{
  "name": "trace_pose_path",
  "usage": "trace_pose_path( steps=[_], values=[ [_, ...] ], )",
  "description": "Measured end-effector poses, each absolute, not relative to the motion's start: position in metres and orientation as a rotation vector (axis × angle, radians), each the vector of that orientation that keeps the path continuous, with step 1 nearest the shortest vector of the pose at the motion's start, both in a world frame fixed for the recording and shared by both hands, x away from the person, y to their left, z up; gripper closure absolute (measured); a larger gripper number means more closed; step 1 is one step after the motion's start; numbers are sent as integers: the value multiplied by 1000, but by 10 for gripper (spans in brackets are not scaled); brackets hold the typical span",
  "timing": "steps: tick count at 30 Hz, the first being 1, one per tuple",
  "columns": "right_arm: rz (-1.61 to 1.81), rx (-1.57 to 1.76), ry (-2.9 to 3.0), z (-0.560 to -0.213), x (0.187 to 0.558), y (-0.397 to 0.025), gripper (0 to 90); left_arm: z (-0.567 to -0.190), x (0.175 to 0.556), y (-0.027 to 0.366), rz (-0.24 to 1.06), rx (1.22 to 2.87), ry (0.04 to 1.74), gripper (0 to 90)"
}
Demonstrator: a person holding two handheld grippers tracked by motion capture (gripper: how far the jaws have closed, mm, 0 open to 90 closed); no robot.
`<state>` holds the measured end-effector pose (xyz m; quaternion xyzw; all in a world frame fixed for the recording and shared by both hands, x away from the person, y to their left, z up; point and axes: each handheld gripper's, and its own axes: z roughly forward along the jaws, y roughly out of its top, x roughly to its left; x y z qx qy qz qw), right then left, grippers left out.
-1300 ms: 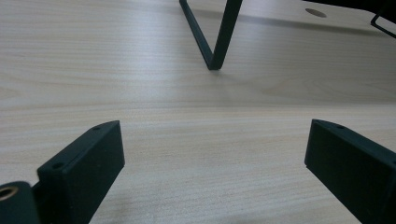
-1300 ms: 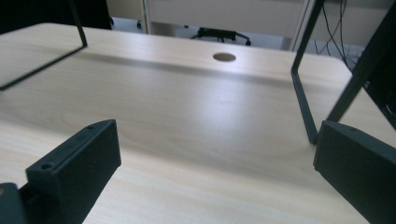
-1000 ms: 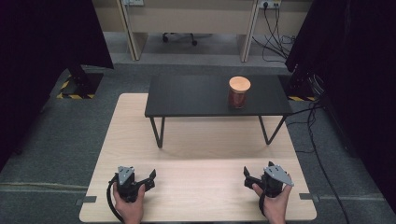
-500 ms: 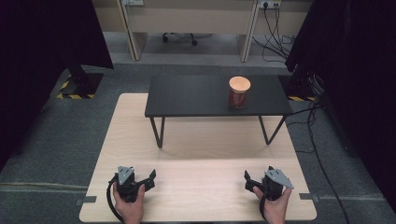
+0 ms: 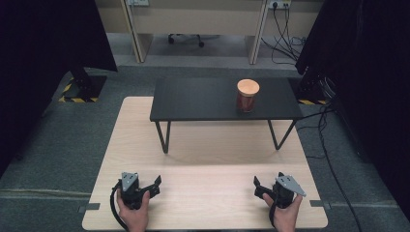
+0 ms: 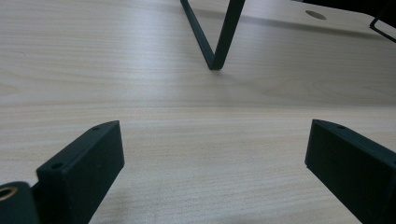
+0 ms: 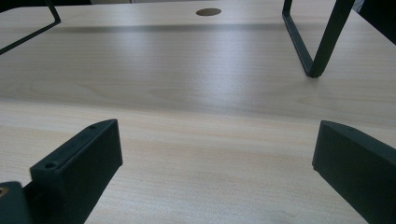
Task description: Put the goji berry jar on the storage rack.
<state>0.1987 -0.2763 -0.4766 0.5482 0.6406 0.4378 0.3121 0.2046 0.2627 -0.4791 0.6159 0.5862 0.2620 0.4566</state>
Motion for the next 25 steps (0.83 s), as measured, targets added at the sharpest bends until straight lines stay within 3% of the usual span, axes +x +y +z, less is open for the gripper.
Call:
trace_pose_path(
  steps=[25],
  values=[
    [1158, 1424, 1683, -479, 196, -275, 15, -479, 205, 263, 646, 1520, 1444, 37]
  ],
)
